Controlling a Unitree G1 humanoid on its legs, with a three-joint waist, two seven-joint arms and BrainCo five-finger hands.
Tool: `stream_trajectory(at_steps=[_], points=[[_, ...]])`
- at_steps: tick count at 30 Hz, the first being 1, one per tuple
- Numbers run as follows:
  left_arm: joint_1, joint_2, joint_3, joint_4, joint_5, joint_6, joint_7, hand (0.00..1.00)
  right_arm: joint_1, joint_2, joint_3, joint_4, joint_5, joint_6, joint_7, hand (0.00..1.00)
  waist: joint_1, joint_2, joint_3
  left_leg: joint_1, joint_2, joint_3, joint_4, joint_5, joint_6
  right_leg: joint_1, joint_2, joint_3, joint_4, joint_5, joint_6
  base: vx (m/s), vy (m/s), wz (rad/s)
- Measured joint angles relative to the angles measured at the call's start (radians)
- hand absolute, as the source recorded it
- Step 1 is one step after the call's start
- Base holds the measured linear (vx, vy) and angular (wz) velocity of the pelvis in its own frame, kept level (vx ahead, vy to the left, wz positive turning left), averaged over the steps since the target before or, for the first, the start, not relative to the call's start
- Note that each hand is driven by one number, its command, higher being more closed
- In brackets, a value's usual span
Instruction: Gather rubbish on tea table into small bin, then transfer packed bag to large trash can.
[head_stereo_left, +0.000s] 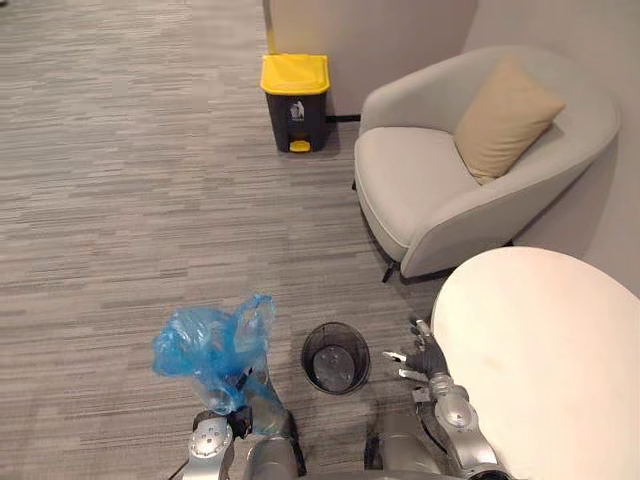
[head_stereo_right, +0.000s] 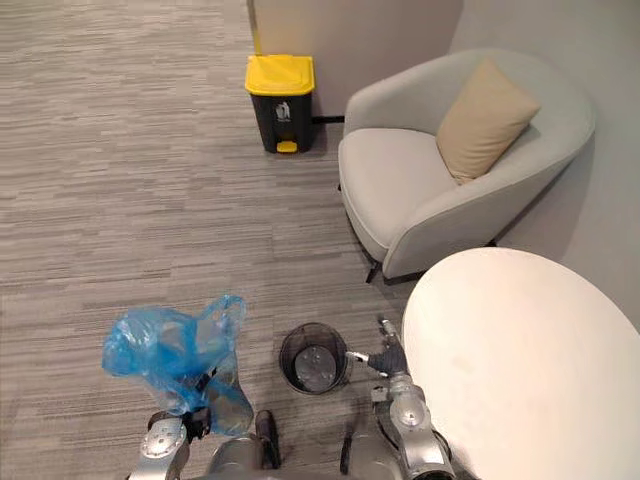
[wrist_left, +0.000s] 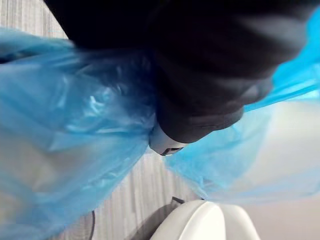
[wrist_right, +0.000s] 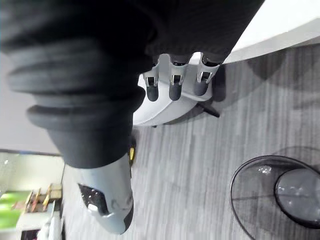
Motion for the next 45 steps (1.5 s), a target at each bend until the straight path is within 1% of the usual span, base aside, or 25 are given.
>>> stream_trajectory(at_steps=[1, 2, 3, 4, 5, 6, 8, 9, 10, 12, 13, 15, 16, 17, 18, 19, 22, 27, 35, 37, 40, 42, 43, 44, 45], points=[[0.004, 0.005, 0.002, -0.014, -0.001, -0.001, 0.002, 1.00, 0.000, 0.002, 0.012, -0.009, 0.000, 0.000, 0.000, 0.00, 0.002, -0.025, -0.009, -0.030, -0.002, -0.018, 0.029, 0.004, 0.000, 0.004, 0.006, 0.012, -0.019, -0.025, 0.006, -0.07, -0.160, 0.41], [-0.003, -0.005, 0.008, -0.015, -0.001, 0.001, 0.002, 1.00, -0.001, 0.002, 0.011, -0.018, 0.000, 0.000, 0.000, 0.00, 0.003, -0.017, -0.005, -0.057, 0.002, -0.031, 0.044, 0.013, -0.012, 0.004, 0.022, 0.010, -0.041, -0.037, 0.006, -0.09, -0.167, 0.29], [0.005, -0.028, 0.007, -0.024, -0.002, 0.000, 0.002, 1.00, -0.001, -0.001, 0.014, -0.029, 0.001, 0.000, -0.001, 0.00, 0.025, -0.008, -0.002, -0.063, 0.010, -0.036, 0.035, 0.043, -0.027, 0.026, 0.041, 0.019, -0.100, -0.063, -0.015, -0.10, -0.157, 0.10], [0.013, -0.035, 0.007, -0.028, -0.003, 0.000, 0.002, 1.00, 0.001, -0.001, 0.014, -0.033, 0.001, -0.001, -0.002, 0.00, 0.027, -0.010, -0.002, -0.071, 0.011, -0.037, 0.036, 0.051, -0.029, 0.034, 0.043, 0.024, -0.123, -0.082, -0.021, -0.12, -0.167, 0.05], [0.017, -0.045, 0.007, -0.030, -0.005, 0.000, 0.002, 1.00, 0.000, -0.006, 0.016, -0.034, 0.001, -0.001, -0.003, 0.00, 0.025, -0.003, 0.002, -0.093, 0.015, -0.044, 0.039, 0.065, -0.036, 0.034, 0.049, 0.026, -0.153, -0.108, -0.048, -0.17, -0.176, 0.33], [0.014, -0.061, 0.003, -0.043, -0.010, 0.001, 0.002, 1.00, 0.004, -0.014, 0.016, -0.037, 0.002, 0.000, -0.004, 0.00, 0.023, 0.028, 0.021, -0.112, 0.022, -0.072, 0.033, 0.089, -0.044, 0.027, 0.073, -0.005, -0.150, -0.100, -0.060, -0.19, -0.183, 0.42], [0.018, -0.066, -0.001, -0.064, -0.031, -0.001, 0.004, 1.00, 0.016, -0.026, 0.018, -0.039, 0.001, 0.001, -0.016, 0.00, 0.019, 0.050, 0.027, -0.131, 0.026, -0.117, 0.007, 0.126, -0.059, 0.014, 0.086, -0.055, -0.144, -0.094, -0.073, -0.25, -0.139, 0.64], [0.018, -0.071, -0.011, -0.092, -0.046, -0.001, 0.004, 1.00, 0.029, -0.035, 0.015, -0.060, 0.001, 0.002, -0.021, 0.00, 0.019, 0.064, 0.024, -0.146, 0.033, -0.128, -0.054, 0.116, -0.066, 0.001, 0.083, -0.098, -0.161, -0.077, -0.101, -0.23, -0.115, 0.75], [0.015, -0.069, -0.011, -0.095, -0.049, -0.001, 0.005, 1.00, 0.028, -0.033, 0.010, -0.063, 0.001, 0.002, -0.023, 0.00, 0.019, 0.060, 0.026, -0.151, 0.035, -0.110, -0.054, 0.104, -0.063, -0.004, 0.077, -0.114, -0.178, -0.067, -0.115, -0.23, -0.143, 0.93], [-0.002, -0.068, -0.031, -0.110, -0.048, 0.000, 0.003, 1.00, 0.026, -0.035, -0.007, -0.092, 0.001, 0.005, -0.037, 0.00, 0.016, 0.048, 0.038, -0.203, 0.063, -0.010, 0.151, 0.038, 0.007, -0.002, 0.047, -0.183, -0.208, -0.039, -0.137, -0.15, -0.095, 1.01], [0.006, -0.068, -0.042, -0.127, -0.048, -0.001, 0.002, 1.00, 0.039, -0.042, -0.013, -0.127, 0.003, 0.008, -0.040, 0.00, 0.016, 0.049, 0.038, -0.180, 0.091, 0.041, 0.280, -0.023, 0.018, 0.012, 0.035, -0.223, -0.208, -0.038, -0.139, -0.10, -0.041, 0.87], [-0.002, -0.067, -0.041, -0.129, -0.048, -0.001, 0.003, 1.00, 0.052, -0.040, -0.030, -0.156, 0.003, 0.005, -0.040, 0.00, 0.012, 0.047, 0.034, -0.129, 0.110, 0.069, 0.345, -0.118, 0.021, 0.032, 0.014, -0.275, -0.217, -0.038, -0.139, -0.10, 0.027, 0.97], [-0.008, -0.066, -0.043, -0.129, -0.048, -0.001, 0.003, 1.00, 0.053, -0.041, -0.046, -0.152, 0.003, 0.005, -0.041, 0.00, 0.012, 0.044, 0.030, -0.082, 0.118, 0.092, 0.345, -0.159, 0.008, 0.032, -0.003, -0.305, -0.225, -0.032, -0.129, -0.09, 0.083, 0.89], [-0.009, -0.065, -0.045, -0.129, -0.048, -0.001, 0.003, 1.00, 0.050, -0.041, -0.050, -0.146, 0.003, 0.005, -0.041, 0.00, 0.012, 0.045, 0.029, -0.065, 0.118, 0.100, 0.330, -0.166, -0.003, 0.033, -0.005, -0.310, -0.232, -0.029, -0.123, -0.08, 0.124, 0.69], [-0.007, -0.060, -0.053, -0.123, -0.048, -0.001, 0.003, 1.00, 0.043, -0.040, -0.066, -0.124, 0.005, 0.004, -0.040, 0.00, 0.011, 0.055, 0.021, -0.018, 0.106, 0.101, 0.243, -0.180, -0.030, 0.031, -0.007, -0.323, -0.251, -0.017, -0.103, -0.04, 0.143, 0.51], [-0.022, -0.049, -0.051, -0.077, -0.048, -0.004, 0.003, 1.00, 0.024, -0.040, -0.082, -0.058, 0.010, 0.002, -0.041, 0.00, 0.004, 0.055, 0.014, 0.025, 0.072, 0.096, 0.118, -0.152, -0.062, 0.031, -0.015, -0.329, -0.280, 0.007, -0.078, -0.03, 0.146, 0.46], [-0.026, -0.012, -0.053, 0.018, -0.046, 0.001, 0.003, 1.00, 0.007, -0.020, -0.084, 0.040, 0.013, 0.012, -0.038, 0.00, -0.004, 0.055, 0.004, 0.072, 0.024, 0.094, 0.011, -0.101, -0.044, 0.091, -0.008, -0.327, -0.412, 0.091, -0.055, 0.01, 0.133, 0.16], [-0.035, 0.013, -0.053, 0.050, -0.043, 0.001, 0.002, 1.00, 0.009, -0.025, -0.123, 0.081, 0.019, 0.019, -0.039, 0.00, -0.009, 0.054, 0.000, 0.094, -0.015, 0.082, -0.044, -0.069, -0.025, 0.132, -0.011, -0.340, -0.499, 0.149, -0.039, -0.01, 0.088, 0.07], [-0.024, 0.032, -0.051, 0.085, -0.037, 0.001, 0.002, 1.00, -0.022, -0.027, -0.122, 0.142, 0.022, 0.025, -0.039, 0.00, -0.006, 0.045, -0.010, 0.092, -0.045, 0.030, -0.106, -0.025, -0.014, 0.141, -0.014, -0.382, -0.527, 0.179, -0.042, -0.06, 0.027, 0.17], [-0.017, 0.032, -0.047, 0.087, -0.037, 0.001, 0.002, 1.00, -0.028, -0.026, -0.122, 0.142, 0.022, 0.026, -0.039, 0.00, -0.005, 0.040, -0.012, 0.076, -0.050, 0.020, -0.098, -0.027, -0.012, 0.124, -0.024, -0.384, -0.509, 0.170, -0.032, -0.10, 0.063, 0.13], [-0.016, 0.033, -0.034, 0.087, -0.037, 0.001, 0.002, 1.00, -0.028, -0.022, -0.122, 0.143, 0.022, 0.039, -0.040, 0.00, -0.008, 0.013, -0.003, 0.024, -0.070, -0.001, -0.037, -0.066, 0.003, 0.071, -0.081, -0.387, -0.395, 0.087, -0.001, -0.06, 0.087, 0.30], [-0.007, 0.035, -0.033, 0.086, -0.037, 0.002, 0.002, 1.00, -0.024, -0.012, -0.121, 0.160, 0.022, 0.041, -0.040, 0.00, -0.006, -0.016, 0.010, -0.013, -0.083, -0.020, 0.085, -0.140, 0.016, 0.058, -0.135, -0.387, -0.270, 0.017, 0.025, 0.01, 0.075, 0.36], [0.002, 0.036, -0.033, 0.086, -0.038, 0.003, 0.003, 1.00, -0.024, -0.007, -0.121, 0.165, 0.022, 0.041, -0.040, 0.00, -0.006, -0.024, 0.012, -0.018, -0.088, -0.025, 0.122, -0.172, 0.021, 0.059, -0.146, -0.385, -0.236, -0.001, 0.034, 0.06, 0.068, 0.25], [0.014, 0.037, -0.033, 0.080, -0.038, 0.005, 0.004, 1.00, -0.022, -0.003, -0.121, 0.165, 0.022, 0.041, -0.040, 0.00, -0.006, -0.034, 0.018, -0.017, -0.096, -0.045, 0.158, -0.209, 0.029, 0.054, -0.167, -0.353, -0.168, 0.001, 0.023, 0.08, 0.043, 0.23], [0.017, 0.035, -0.036, 0.079, -0.037, 0.007, 0.004, 1.00, -0.021, -0.002, -0.118, 0.165, 0.022, 0.041, -0.040, 0.00, -0.008, -0.035, 0.020, -0.018, -0.102, -0.053, 0.177, -0.223, 0.039, 0.038, -0.176, -0.302, -0.118, 0.007, 0.018, 0.14, 0.098, 0.43]])
